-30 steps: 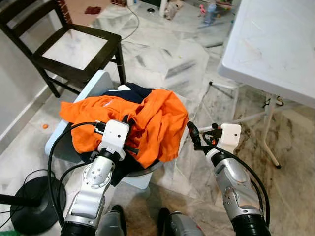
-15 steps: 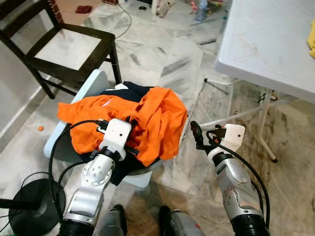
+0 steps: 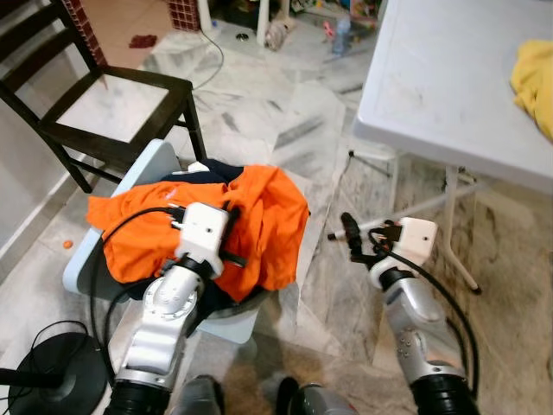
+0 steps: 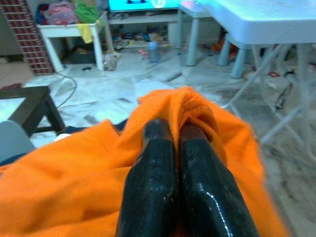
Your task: Hang hanger
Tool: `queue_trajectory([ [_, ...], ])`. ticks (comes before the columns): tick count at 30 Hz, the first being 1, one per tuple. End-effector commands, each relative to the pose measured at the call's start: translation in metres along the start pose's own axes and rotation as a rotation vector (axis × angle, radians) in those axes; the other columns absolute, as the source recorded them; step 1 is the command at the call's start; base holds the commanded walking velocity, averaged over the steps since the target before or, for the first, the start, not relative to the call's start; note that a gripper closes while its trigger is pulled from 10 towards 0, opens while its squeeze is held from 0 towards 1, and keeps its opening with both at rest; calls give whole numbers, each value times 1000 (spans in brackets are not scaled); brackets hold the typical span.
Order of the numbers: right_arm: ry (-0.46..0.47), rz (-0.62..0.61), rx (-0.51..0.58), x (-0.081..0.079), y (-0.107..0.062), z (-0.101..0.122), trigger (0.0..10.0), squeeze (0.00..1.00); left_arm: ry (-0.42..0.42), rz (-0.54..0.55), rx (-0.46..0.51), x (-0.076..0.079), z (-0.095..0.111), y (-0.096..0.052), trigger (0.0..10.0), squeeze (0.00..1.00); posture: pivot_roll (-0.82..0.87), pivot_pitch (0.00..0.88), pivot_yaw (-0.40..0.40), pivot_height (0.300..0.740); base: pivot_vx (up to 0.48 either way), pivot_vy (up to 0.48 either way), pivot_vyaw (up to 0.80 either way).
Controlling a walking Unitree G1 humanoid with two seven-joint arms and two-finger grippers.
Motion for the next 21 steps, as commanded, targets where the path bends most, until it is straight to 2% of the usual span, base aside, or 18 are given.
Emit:
queue_trajectory([
  [1, 4, 3, -16, -2, -2, -5, 10000, 0, -7, -9, -12, 2, -3, -2, 10000, 0, 137, 219, -67, 740, 0, -416, 0],
  [8, 1, -3, -15, 0, -2, -5, 10000, 0, -13, -32, 8, 7, 5, 1, 10000, 0, 137, 225, -65, 740, 0, -422, 0],
  [16, 8, -10, -22, -1, -3, -7, 10000, 0, -20, -48, 2, 10, 3, 0, 10000, 0, 133, 223, -57, 740, 0, -432, 0],
  [21, 11, -20, -24, 2, -5, -9, 10000, 0, -24, -63, -7, 15, 2, 0, 10000, 0, 129, 221, -52, 740, 0, -424, -800],
])
Point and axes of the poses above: a point about 5 cm out from each wrist's last joint towards the gripper, its own y axis pointing out of the wrist towards the gripper, its own z axis along the axis of the wrist's last joint, x = y × z, the point moved 5 cm from there along y, pointing out of the wrist towards the gripper, and after that the axes turned 12 degrees about -y, right-handed, at the moved point
